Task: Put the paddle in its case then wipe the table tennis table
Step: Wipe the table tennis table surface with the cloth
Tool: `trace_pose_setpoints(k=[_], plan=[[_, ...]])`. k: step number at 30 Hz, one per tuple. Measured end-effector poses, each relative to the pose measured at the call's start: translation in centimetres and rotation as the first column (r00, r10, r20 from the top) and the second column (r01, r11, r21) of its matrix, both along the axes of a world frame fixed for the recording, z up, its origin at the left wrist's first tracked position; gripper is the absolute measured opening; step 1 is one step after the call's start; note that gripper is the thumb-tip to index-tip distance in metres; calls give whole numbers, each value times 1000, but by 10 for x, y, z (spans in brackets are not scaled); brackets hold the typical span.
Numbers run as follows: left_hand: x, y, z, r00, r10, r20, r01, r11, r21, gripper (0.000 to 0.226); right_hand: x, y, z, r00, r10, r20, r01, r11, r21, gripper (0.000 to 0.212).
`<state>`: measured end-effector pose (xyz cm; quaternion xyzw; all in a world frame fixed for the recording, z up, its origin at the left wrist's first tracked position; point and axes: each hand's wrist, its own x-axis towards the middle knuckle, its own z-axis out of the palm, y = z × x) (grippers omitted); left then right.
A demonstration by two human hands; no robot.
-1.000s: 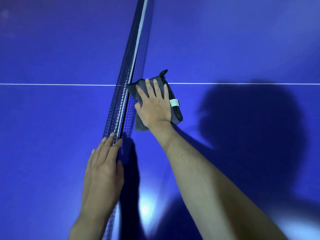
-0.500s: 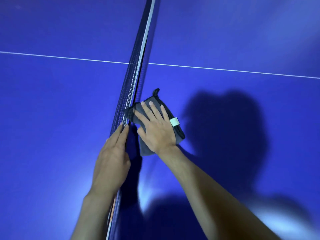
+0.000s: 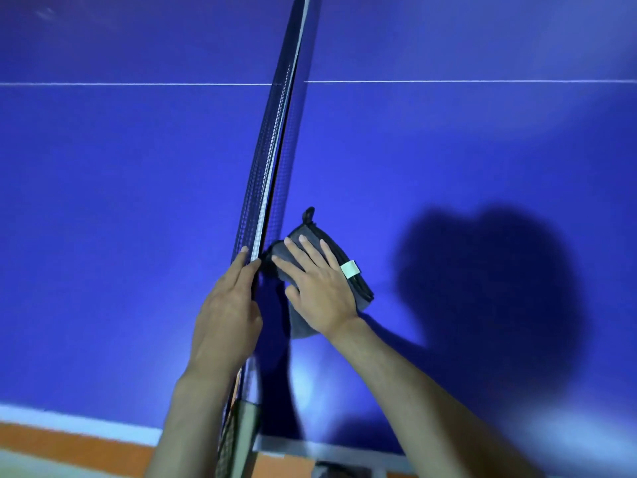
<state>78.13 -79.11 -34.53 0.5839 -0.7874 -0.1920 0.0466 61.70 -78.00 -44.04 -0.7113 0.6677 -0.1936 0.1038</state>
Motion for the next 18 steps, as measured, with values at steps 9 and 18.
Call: trace_pose_setpoints(k=[9,18], plan=[[43,115,31,987,140,83,-145,987,70,68,67,136,5,992,-29,120,23,998,56,65],[88,192,76,988,153,25,-154,986,55,61,105,240,52,918,-172,359,40,937,346,68]])
